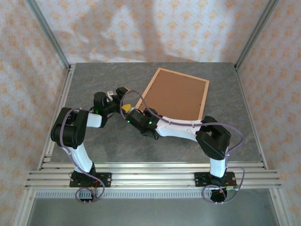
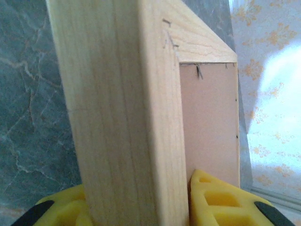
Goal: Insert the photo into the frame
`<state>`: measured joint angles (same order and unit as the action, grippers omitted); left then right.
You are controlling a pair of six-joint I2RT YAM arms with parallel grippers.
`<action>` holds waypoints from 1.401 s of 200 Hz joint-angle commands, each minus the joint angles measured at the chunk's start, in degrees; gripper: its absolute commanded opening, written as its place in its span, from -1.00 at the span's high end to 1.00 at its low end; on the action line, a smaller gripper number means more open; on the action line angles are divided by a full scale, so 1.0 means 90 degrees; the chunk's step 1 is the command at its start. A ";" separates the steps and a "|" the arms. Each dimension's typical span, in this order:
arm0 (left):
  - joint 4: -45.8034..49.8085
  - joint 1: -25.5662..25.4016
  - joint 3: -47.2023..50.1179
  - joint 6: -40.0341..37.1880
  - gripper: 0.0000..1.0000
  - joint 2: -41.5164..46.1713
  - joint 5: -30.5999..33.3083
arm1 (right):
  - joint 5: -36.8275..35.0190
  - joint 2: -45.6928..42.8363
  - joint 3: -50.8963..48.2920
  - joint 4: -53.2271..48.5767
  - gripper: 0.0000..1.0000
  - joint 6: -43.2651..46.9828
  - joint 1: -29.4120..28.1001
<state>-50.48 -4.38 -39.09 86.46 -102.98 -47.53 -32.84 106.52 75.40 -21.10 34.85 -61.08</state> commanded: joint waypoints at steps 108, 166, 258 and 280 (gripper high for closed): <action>-0.0612 0.0121 -0.0060 0.0137 -0.99 -0.0205 0.0115 | 0.1500 -0.1942 0.0498 0.2007 1.00 -0.0231 -0.0038; -0.0731 0.0087 -0.0166 0.0160 -0.99 -0.0260 0.0095 | 0.1726 -0.3060 -0.0453 0.3057 1.00 -0.1287 0.0587; -0.0195 -0.0196 -0.0451 -0.0057 -0.99 -0.0310 0.0231 | 0.1202 -0.4734 -0.2238 0.3190 1.00 -0.3429 0.1510; 0.0146 -0.0308 -0.0652 -0.0239 -0.99 -0.0306 0.0260 | 0.0740 -0.5076 -0.2604 0.2992 1.00 -0.3992 0.1627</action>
<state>-52.56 -6.15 -42.11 86.91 -105.25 -46.28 -23.44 63.44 55.42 7.16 16.03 -47.55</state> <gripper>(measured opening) 0.994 0.314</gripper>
